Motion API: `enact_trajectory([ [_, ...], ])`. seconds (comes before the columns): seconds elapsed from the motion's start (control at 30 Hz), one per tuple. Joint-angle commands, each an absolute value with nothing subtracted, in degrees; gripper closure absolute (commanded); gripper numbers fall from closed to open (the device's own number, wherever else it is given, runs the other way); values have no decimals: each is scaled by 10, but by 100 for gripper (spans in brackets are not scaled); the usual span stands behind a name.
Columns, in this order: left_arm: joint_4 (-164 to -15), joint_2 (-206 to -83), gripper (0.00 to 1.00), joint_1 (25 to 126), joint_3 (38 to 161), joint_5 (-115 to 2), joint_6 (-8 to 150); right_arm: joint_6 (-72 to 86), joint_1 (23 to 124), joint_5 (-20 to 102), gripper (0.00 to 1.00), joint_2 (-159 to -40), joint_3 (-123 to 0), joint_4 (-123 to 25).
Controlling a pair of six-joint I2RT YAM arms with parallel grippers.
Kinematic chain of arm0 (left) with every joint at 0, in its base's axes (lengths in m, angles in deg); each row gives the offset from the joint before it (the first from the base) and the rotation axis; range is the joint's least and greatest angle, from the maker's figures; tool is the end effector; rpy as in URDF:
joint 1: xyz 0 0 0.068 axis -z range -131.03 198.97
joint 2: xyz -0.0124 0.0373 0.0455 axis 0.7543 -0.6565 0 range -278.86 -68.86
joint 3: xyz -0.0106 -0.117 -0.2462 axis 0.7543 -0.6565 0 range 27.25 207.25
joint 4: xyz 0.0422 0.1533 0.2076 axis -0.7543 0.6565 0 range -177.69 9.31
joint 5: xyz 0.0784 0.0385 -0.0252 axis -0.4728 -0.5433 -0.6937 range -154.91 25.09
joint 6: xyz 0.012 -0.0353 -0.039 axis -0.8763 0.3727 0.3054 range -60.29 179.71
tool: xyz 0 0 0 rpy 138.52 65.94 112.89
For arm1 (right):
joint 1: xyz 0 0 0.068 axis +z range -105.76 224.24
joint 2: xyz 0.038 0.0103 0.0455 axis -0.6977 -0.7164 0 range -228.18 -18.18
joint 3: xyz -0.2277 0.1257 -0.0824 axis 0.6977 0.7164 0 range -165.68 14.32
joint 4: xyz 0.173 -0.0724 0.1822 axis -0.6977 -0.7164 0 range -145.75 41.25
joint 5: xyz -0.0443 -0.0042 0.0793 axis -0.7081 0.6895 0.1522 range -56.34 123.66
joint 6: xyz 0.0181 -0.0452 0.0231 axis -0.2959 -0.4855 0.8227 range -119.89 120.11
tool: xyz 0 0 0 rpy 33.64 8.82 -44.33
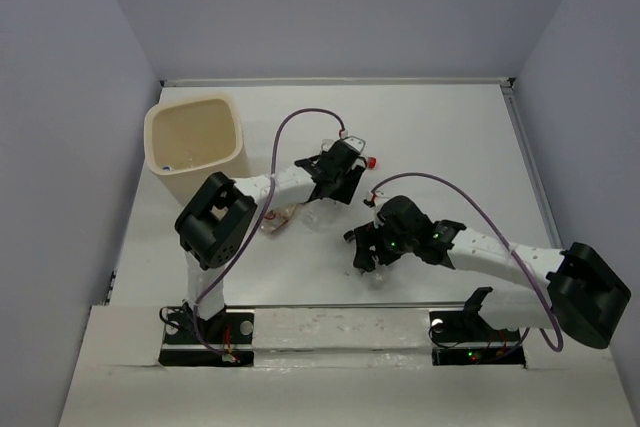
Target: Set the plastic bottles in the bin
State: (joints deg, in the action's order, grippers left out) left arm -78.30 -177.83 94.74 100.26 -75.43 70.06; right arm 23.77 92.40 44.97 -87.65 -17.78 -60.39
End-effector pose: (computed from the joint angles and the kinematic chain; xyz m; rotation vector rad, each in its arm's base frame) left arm 0.2948 -0.2936 0.1903 0.6327 2.2746 -0.2641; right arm 0.1483 0.1760 0.1775 -0.6375 2.4886 0.7688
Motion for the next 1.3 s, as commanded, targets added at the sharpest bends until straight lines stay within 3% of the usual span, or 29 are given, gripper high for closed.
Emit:
enact_trajectory([
  [0.0,-803,-1735,38,949,970,-710,711,241,929,403,26,-876,-213,-628],
  [0.03,-807,-1728,41,949,965,-703,712,241,929,402,31,-878,-215,-632],
  [0.13,-835,-1697,53,949,943,-685,718,246,929,393,60,-870,-214,-648],
  [0.37,-848,-1603,56,949,921,-663,734,261,929,396,78,-810,-200,-666],
  [0.43,-848,-1561,61,949,923,-658,742,263,929,396,78,-803,-199,-669],
  [0.7,-872,-1373,61,948,934,-696,768,269,929,409,80,-745,-219,-669],
  [0.9,-831,-1253,62,934,995,-886,747,266,929,409,81,-720,-240,-652],
  [1.1,-848,-1199,62,905,984,-1002,689,258,929,436,85,-734,-277,-594],
  [1.17,-872,-1194,62,876,949,-1098,640,253,929,447,85,-743,-295,-557],
  [1.27,-942,-1194,62,786,902,-1071,640,238,929,466,85,-783,-350,-515],
])
